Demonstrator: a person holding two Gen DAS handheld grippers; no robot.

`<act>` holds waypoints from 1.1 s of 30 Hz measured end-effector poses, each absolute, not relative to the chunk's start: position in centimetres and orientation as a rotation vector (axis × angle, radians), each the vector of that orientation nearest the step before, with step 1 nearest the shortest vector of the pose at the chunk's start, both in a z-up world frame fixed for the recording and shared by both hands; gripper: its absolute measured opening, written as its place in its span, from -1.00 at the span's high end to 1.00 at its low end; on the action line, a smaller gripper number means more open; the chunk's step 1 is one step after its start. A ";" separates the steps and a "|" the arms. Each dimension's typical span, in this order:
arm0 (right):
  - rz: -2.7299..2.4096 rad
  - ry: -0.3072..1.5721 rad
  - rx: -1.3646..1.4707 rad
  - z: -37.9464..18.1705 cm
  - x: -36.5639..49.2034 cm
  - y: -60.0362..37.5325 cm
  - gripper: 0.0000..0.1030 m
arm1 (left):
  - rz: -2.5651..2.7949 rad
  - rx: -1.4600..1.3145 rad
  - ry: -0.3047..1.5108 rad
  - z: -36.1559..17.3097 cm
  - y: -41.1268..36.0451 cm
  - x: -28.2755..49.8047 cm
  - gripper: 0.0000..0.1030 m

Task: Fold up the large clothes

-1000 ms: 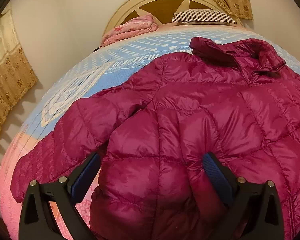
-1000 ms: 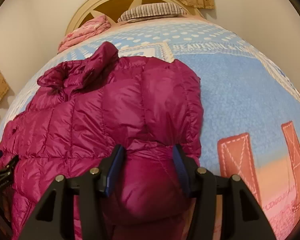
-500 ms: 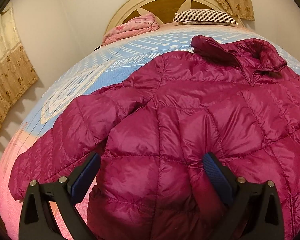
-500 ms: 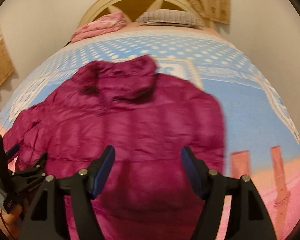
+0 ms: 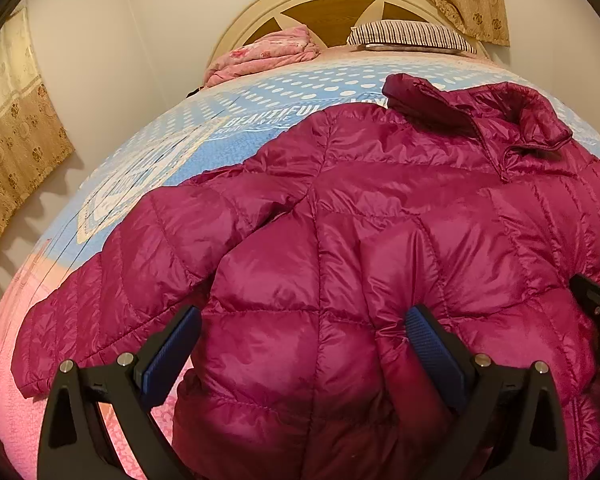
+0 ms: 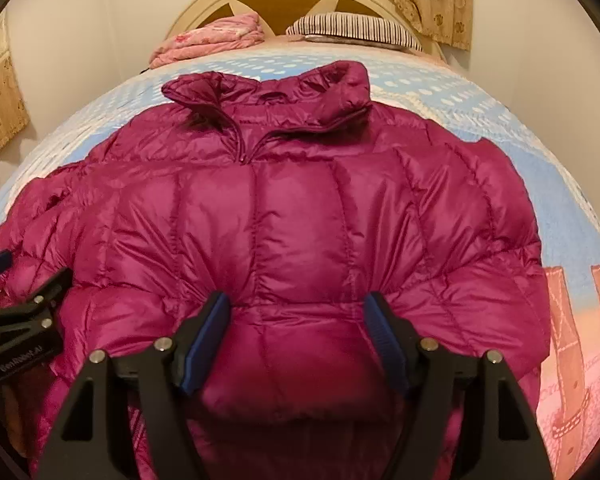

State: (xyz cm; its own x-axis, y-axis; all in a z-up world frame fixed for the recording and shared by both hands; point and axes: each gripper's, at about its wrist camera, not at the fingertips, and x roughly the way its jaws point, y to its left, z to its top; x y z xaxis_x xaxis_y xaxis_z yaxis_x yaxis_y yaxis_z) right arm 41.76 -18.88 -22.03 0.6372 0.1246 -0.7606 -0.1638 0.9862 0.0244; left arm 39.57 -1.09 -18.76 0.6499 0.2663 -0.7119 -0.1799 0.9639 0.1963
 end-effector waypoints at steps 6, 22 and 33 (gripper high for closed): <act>0.160 0.860 -0.054 -22.2 41.6 -18.7 -0.44 | 0.282 0.153 0.745 -14.8 1.3 37.1 -0.98; 0.150 0.880 -0.062 -21.3 41.2 -18.4 -0.46 | 0.668 0.011 0.794 -14.3 26.1 27.7 -0.98; 0.297 0.863 -0.200 -20.8 37.9 -10.1 -0.63 | 0.651 -0.139 0.868 -17.5 28.6 27.4 -0.98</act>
